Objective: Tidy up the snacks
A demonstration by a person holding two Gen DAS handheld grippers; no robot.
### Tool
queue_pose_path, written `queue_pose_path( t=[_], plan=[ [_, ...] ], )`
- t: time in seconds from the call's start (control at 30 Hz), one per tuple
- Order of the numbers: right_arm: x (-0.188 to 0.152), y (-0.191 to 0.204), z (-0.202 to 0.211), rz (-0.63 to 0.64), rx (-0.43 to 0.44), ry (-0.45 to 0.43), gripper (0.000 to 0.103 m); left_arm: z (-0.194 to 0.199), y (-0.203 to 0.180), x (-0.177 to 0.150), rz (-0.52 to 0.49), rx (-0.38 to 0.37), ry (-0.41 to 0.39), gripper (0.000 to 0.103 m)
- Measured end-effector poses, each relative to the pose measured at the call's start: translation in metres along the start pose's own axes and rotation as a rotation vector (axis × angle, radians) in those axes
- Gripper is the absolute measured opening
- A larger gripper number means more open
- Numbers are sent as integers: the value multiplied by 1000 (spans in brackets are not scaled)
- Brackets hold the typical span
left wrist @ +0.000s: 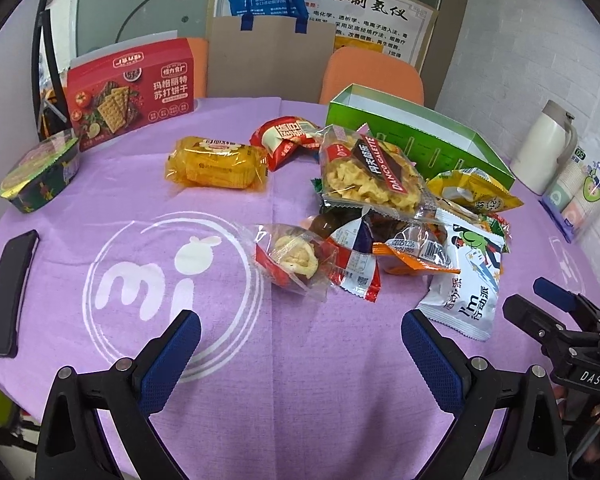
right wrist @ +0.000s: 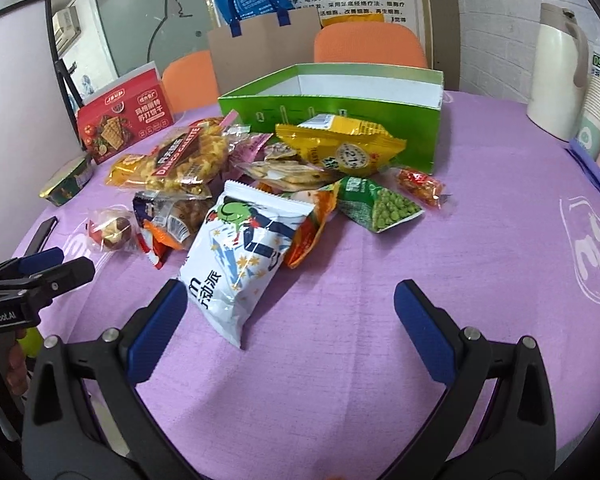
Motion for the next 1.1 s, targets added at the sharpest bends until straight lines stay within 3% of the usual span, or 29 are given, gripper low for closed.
queue_pose_path(
  t=[0.1, 0.23, 0.5, 0.57, 0.6, 0.63, 0.7, 0.8, 0.9, 1.1],
  plan=[
    [1, 14, -16, 23, 23, 57, 103, -9, 4, -5, -11, 13, 43, 101],
    [9, 34, -25, 48, 56, 66, 103, -16, 9, -9, 16, -4, 84, 101],
    [14, 38, -40, -12, 69, 97, 103, -6, 14, 30, 71, -85, 10, 100],
    [12, 36, -41, -30, 76, 93, 100, -10, 13, 40, 80, -109, 9, 94],
    [11, 35, -41, -39, 79, 93, 95, -14, 12, 43, 69, -114, 18, 83],
    [10, 34, -41, -48, 81, 92, 88, -20, 12, 45, 56, -114, 36, 64],
    [9, 28, -39, -69, 83, 77, 78, -33, 14, 43, 55, -122, 86, 45],
    [5, 22, -35, -93, 111, 78, 63, -37, 17, 44, 121, -202, 85, 45],
    [5, 20, -34, -109, 118, 89, 62, -36, 15, 43, 98, -195, 77, 45],
    [9, 25, -35, -53, 30, 72, 67, -38, 12, 42, 66, -201, 100, 45]
  ],
)
Point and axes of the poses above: each gripper's, at about its wrist camera, not at the fingertips, and z roughly against the way its jaws point, y to its left, x to its top, the point moved 10 cm from there along -z, roughly the way its jaws point, and after that the axes turned 9 degrees about y, right-handed, at the moved point
